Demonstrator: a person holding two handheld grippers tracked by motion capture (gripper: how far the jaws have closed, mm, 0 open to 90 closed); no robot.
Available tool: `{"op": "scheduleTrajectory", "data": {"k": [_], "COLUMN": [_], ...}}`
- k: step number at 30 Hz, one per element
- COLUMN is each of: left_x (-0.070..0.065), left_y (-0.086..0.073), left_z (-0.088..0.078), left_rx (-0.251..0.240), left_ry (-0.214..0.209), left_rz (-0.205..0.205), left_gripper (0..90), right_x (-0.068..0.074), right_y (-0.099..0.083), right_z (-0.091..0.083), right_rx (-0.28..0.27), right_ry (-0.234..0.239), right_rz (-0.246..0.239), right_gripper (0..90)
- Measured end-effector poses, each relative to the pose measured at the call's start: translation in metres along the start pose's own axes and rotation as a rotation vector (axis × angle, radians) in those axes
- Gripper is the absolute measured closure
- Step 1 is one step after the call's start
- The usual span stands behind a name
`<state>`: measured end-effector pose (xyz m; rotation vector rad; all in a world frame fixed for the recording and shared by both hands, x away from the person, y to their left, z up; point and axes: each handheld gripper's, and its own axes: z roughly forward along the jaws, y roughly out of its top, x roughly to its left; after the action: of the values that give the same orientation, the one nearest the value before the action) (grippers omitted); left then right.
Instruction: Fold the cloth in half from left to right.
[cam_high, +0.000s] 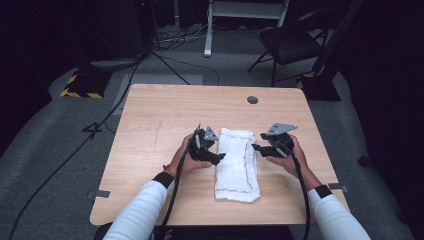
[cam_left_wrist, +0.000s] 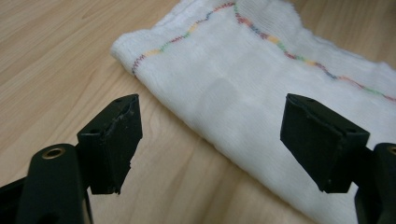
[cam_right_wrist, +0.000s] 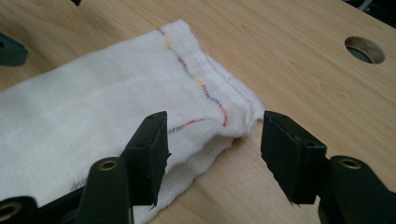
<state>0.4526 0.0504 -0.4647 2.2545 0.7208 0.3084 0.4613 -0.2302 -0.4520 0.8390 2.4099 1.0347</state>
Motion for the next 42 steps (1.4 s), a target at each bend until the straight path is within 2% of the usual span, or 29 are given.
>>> {"op": "scheduleTrajectory", "data": {"k": [4,5,6,9,14,16,18,23,27,29,30,33,36,39,42], "left_x": [0.007,0.007,0.011,0.017,0.031,0.035,0.039,0.045,0.047,0.047,0.048,0.048,0.051,0.052,0.051], "left_y": [0.014,0.014,0.020,0.025,0.027,0.027,0.026,0.023,0.022,0.022,0.023,0.024,0.024,0.024,0.025], "left_z": [0.019,0.019,0.029,0.041,0.056,0.060,0.063,0.068,0.067,0.067,0.066,0.064,0.063,0.063,0.064], "left_rx": [0.032,0.032,0.044,0.065,0.078,0.086,0.089,0.092,0.080,0.076,0.076,0.074,0.072,0.067,0.067], "left_ry": [0.027,0.027,0.042,0.073,0.086,0.087,0.082,0.043,0.016,0.004,-0.033,-0.067,-0.091,-0.109,-0.101], "left_rz": [0.000,0.000,-0.008,-0.017,-0.073,-0.089,-0.102,-0.128,-0.104,-0.091,-0.066,-0.048,-0.061,-0.070,-0.064], "left_gripper": [21.2,21.0,21.1,21.4,21.4,21.3,20.1,16.6,18.0,23.9,28.7,40.6,56.7,66.0,72.9], "right_x": [-0.005,-0.005,-0.007,-0.013,-0.023,-0.030,-0.035,-0.040,-0.043,-0.044,-0.043,-0.041,-0.040,-0.038,-0.034], "right_y": [0.006,0.006,0.008,0.010,0.009,0.007,0.005,0.003,0.002,0.002,0.003,0.004,0.004,0.004,0.006], "right_z": [0.019,0.019,0.030,0.040,0.053,0.056,0.060,0.065,0.067,0.067,0.067,0.066,0.066,0.066,0.066], "right_rx": [0.026,0.026,0.060,0.076,0.111,0.111,0.116,0.134,0.129,0.129,0.127,0.130,0.127,0.125,0.123], "right_ry": [-0.015,-0.015,-0.026,-0.038,-0.048,-0.033,-0.002,0.034,0.074,0.081,0.089,0.102,0.116,0.128,0.107], "right_rz": [0.016,0.016,0.016,0.039,0.059,0.099,0.116,0.126,0.150,0.145,0.139,0.138,0.143,0.138,0.110], "right_gripper": [43.5,43.5,43.7,44.3,44.3,44.1,43.6,42.8,45.5,49.1,52.8,61.5,67.4,75.4,78.7]}}
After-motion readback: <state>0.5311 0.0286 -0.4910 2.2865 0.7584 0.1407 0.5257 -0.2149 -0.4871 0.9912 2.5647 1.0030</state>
